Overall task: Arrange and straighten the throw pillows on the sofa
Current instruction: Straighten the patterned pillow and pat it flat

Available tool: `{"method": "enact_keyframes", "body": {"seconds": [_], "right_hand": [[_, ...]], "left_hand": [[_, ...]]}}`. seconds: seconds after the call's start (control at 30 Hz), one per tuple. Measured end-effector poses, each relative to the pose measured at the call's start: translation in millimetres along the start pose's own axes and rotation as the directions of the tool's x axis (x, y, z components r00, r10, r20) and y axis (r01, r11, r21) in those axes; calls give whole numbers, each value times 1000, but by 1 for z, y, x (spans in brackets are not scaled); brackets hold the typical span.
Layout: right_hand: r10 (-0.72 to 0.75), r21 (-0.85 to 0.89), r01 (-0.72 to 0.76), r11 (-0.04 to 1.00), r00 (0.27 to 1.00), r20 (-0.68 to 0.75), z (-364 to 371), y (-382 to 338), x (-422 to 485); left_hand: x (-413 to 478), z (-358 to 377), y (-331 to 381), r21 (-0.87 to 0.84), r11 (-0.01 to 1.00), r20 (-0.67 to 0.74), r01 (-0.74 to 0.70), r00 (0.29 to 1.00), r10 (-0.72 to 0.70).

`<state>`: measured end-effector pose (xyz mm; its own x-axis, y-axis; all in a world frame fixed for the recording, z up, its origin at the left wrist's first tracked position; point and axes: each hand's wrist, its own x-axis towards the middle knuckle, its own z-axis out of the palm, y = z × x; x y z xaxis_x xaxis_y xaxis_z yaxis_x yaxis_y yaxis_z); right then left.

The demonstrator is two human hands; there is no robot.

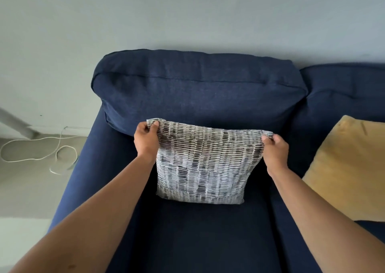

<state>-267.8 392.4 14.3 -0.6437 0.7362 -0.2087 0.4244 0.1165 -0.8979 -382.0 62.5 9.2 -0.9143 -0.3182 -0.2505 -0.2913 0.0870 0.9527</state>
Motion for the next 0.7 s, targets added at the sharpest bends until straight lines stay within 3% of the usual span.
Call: {"method": "enact_keyframes", "body": {"seconds": [0.17,0.47,0.7], "right_hand": [[-1,-77,3,997,1000,21,1,-1,-1],[-11,-126,8,992,1000,-24,7,0,-4],[-117,-158,95,983,984,-137,14,-8,-16]], "left_hand": [[-8,6,-5,56,997,-38,58,998,-56],[-9,4,-1,145,989,-43,40,998,-34],[-22,4,14,119,991,-122,-56,990,70]]}}
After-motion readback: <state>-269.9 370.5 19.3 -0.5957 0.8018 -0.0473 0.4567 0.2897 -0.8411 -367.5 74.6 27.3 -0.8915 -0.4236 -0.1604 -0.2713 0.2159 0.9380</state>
